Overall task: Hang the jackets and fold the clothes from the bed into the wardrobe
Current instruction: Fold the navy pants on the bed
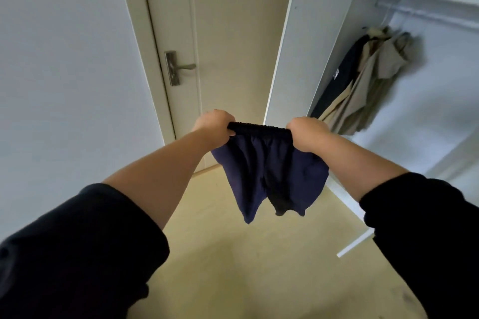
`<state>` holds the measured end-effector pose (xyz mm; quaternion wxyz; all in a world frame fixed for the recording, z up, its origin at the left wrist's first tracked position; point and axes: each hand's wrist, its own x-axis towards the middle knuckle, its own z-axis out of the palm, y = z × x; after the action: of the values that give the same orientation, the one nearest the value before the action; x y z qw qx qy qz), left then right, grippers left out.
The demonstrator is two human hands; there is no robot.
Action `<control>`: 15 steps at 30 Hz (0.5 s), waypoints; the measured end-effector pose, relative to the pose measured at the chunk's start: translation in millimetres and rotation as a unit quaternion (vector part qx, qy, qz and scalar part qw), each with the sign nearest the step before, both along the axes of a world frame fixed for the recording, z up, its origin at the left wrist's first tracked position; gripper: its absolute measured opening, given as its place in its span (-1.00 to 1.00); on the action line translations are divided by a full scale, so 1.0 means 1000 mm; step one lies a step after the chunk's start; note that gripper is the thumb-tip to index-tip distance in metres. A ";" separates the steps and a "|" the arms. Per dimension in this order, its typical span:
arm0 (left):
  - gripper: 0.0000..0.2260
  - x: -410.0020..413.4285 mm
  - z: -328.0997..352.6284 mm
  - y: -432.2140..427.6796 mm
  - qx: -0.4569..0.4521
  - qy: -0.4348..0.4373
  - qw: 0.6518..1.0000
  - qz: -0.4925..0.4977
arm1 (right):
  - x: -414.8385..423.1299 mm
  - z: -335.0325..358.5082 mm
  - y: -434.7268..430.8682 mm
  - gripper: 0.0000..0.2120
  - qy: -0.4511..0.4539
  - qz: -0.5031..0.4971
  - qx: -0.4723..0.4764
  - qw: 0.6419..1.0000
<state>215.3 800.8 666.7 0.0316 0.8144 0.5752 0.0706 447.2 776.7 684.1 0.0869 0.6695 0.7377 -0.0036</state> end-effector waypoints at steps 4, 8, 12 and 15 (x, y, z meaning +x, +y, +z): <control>-0.93 -0.006 0.013 -0.008 0.001 -0.058 0.998 -0.009 | 0.007 0.021 0.002 -0.90 -0.014 0.018 -0.051 0.998; -0.93 -0.015 0.019 -0.009 0.084 -0.242 0.965 0.060 | 0.020 0.026 0.000 -0.92 0.042 0.010 0.083 0.996; -0.83 -0.011 0.020 -0.015 0.003 -0.211 0.976 0.049 | 0.029 0.031 -0.003 -0.89 0.022 0.023 -0.157 0.987; -0.78 -0.011 0.015 -0.016 -0.029 -0.246 0.967 0.059 | 0.042 0.028 -0.003 -0.86 0.045 0.029 -0.145 0.988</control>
<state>203.9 784.5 682.0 0.1913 0.7351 0.5987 0.2542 489.0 773.4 712.2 0.1502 0.6272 0.7516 -0.1382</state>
